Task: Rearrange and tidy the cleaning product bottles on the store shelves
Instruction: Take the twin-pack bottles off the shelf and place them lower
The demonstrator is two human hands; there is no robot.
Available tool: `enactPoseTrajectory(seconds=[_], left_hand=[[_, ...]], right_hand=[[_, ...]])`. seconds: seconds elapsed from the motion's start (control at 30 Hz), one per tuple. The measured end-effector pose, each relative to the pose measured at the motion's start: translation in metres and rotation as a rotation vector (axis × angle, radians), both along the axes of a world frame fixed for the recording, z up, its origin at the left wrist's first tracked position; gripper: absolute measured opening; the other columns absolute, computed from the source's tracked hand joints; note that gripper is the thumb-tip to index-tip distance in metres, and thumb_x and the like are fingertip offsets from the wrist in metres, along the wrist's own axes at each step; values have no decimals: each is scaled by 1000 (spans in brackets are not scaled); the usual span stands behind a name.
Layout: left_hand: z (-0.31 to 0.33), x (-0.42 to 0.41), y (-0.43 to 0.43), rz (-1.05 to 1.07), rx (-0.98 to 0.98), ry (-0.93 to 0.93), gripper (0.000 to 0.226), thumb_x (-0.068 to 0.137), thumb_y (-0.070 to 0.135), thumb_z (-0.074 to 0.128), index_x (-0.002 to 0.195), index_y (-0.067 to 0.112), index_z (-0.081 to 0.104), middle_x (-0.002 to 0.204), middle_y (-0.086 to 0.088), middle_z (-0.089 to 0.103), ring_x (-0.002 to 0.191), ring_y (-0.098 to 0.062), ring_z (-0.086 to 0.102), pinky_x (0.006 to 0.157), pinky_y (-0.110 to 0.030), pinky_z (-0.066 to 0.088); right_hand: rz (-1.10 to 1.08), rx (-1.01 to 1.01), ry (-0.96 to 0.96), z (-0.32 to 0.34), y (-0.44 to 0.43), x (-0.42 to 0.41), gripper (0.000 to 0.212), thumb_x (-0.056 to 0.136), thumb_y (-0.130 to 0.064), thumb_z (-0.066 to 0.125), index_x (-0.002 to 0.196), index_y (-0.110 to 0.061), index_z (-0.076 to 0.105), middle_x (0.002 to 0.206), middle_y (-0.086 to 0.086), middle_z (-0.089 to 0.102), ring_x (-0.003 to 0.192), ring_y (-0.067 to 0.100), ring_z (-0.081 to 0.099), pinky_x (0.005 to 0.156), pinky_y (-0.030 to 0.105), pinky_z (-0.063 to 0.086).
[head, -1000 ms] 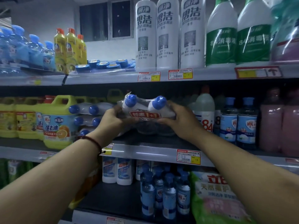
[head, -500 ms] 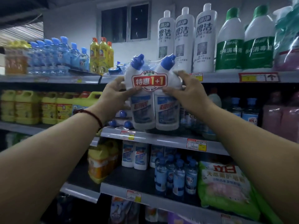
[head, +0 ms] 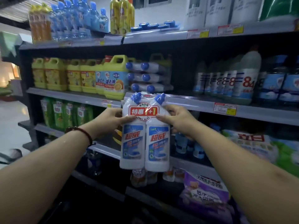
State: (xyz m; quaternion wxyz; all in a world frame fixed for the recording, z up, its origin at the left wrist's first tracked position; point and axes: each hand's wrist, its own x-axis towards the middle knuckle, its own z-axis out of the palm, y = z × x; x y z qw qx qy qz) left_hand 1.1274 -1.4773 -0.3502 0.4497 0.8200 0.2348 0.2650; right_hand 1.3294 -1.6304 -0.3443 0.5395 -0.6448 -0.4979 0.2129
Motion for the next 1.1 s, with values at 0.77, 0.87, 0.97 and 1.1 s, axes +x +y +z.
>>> enactPoseTrajectory(seconds=[0.77, 0.87, 0.97, 1.1], left_hand=[[-44, 155, 133, -4, -291, -165, 8, 98, 19, 62, 103, 14, 65, 70, 8, 76, 57, -4, 71, 41, -18, 51], [-39, 167, 148, -37, -305, -158, 17, 97, 17, 63, 112, 12, 66, 91, 0, 76, 69, -8, 74, 48, -22, 55], [-50, 175, 158, -65, -291, -204, 21, 94, 16, 66, 115, 15, 66, 102, -1, 75, 87, -14, 75, 59, -28, 59], [-79, 183, 163, -95, -258, -327, 29, 93, 15, 68, 121, 7, 62, 112, -5, 75, 101, -21, 74, 69, -30, 62]], right_hand=[[-277, -71, 236, -33, 140, 92, 13, 94, -23, 68, 104, -15, 66, 101, 6, 73, 74, 12, 66, 58, 23, 48], [-244, -80, 221, -28, 148, 102, 13, 95, -28, 66, 103, -17, 66, 94, 2, 72, 75, 10, 66, 59, 22, 48], [-265, -57, 249, -34, 155, 108, 21, 94, -24, 69, 111, -12, 66, 102, 7, 73, 84, 18, 70, 71, 31, 56], [-416, 31, 261, -59, 158, 112, 8, 90, -21, 72, 94, -20, 66, 104, 8, 72, 94, 26, 70, 89, 43, 57]])
